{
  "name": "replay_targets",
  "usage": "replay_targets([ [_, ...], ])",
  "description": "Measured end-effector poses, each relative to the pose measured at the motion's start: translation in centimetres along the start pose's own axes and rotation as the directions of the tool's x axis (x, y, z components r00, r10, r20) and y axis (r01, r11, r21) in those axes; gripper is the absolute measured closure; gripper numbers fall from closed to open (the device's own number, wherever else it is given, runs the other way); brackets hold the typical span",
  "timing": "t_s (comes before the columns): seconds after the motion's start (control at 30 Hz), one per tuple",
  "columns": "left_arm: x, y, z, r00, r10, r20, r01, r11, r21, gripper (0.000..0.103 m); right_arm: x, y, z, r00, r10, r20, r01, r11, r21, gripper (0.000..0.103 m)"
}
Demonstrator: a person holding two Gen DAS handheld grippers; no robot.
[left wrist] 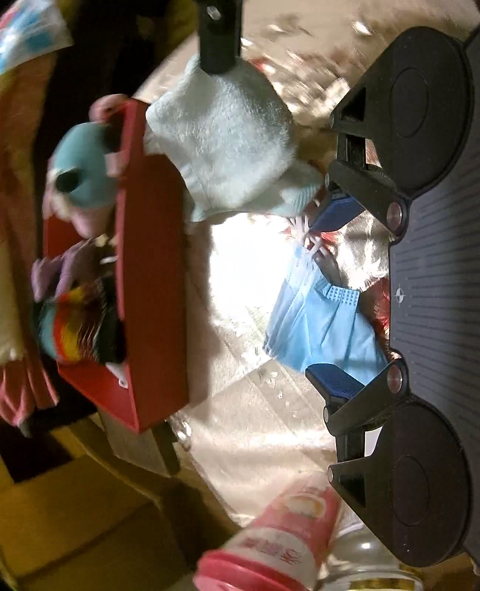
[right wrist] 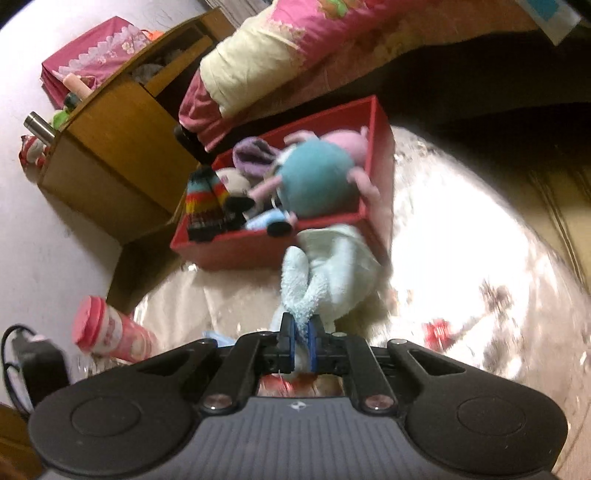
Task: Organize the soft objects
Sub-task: 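Grasp the light blue towel with the right tool while the left tool grasps the blue face mask, then lift the towel with the right tool while the left tool lifts the face mask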
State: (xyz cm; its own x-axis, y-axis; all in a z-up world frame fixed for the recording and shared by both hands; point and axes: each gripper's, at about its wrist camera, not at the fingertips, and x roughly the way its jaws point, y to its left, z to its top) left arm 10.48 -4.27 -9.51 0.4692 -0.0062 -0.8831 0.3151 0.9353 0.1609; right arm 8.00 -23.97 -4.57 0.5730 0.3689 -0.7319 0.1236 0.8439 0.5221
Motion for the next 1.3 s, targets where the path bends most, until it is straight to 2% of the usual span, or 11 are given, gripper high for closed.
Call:
replay_targets([
  [0.13,1.8,0.1,-0.4,0.998,-0.012,-0.068,0.011,1.000,-0.014,0.039,0.2,-1.0,-0.5,1.000,-0.028,-0.014,0.029,0.999,0.022,0.103],
  [0.2,1.5,0.7,-0.2,0.996,-0.049,-0.074,0.047,0.998,-0.032,0.070,0.5,-1.5,-0.5,0.999,-0.034,-0.024,0.035,0.999,0.038,0.103],
  [0.37,-0.6,2.3,0.4,0.985,-0.168,-0.047,0.163,0.982,-0.094,0.081,1.5,-2.2,-0.3,0.998,-0.014,-0.061,0.019,0.997,0.076,0.103],
  [0.67,-3.2,4.7,1.8,0.962,-0.271,0.037,0.273,0.943,-0.192,0.083,1.6,-1.9,0.3,0.999,-0.022,-0.047,0.024,0.999,0.037,0.103],
  [0.9,-4.7,4.9,2.4,0.951,-0.298,0.077,0.308,0.930,-0.202,0.083,2.1,-1.0,0.4,0.999,-0.030,-0.042,0.030,0.999,0.009,0.102],
  [0.97,-4.8,4.7,2.4,0.950,-0.302,0.079,0.312,0.929,-0.200,0.082,2.6,-0.8,0.5,0.998,-0.044,-0.053,0.045,0.999,0.007,0.053],
  [1.03,-4.8,4.7,2.5,0.949,-0.307,0.076,0.316,0.928,-0.196,0.082,3.6,-0.4,0.7,0.996,-0.060,-0.060,0.060,0.998,0.003,0.039],
  [1.2,-5.2,5.2,2.6,0.937,-0.336,0.091,0.348,0.913,-0.212,0.082,6.0,0.8,0.9,0.993,-0.106,-0.043,0.103,0.993,-0.060,0.040],
  [1.23,-5.6,5.3,2.7,0.934,-0.344,0.101,0.357,0.910,-0.210,0.082,6.5,0.9,0.8,0.991,-0.128,-0.047,0.124,0.990,-0.068,0.055],
  [1.27,-5.9,5.4,2.8,0.931,-0.349,0.109,0.365,0.907,-0.209,0.082,6.8,0.8,0.8,0.990,-0.126,-0.062,0.123,0.991,-0.058,0.083],
  [1.3,-6.3,5.6,2.9,0.927,-0.355,0.120,0.373,0.904,-0.209,0.082,7.1,0.5,0.7,0.991,-0.098,-0.090,0.095,0.995,-0.031,0.094],
])
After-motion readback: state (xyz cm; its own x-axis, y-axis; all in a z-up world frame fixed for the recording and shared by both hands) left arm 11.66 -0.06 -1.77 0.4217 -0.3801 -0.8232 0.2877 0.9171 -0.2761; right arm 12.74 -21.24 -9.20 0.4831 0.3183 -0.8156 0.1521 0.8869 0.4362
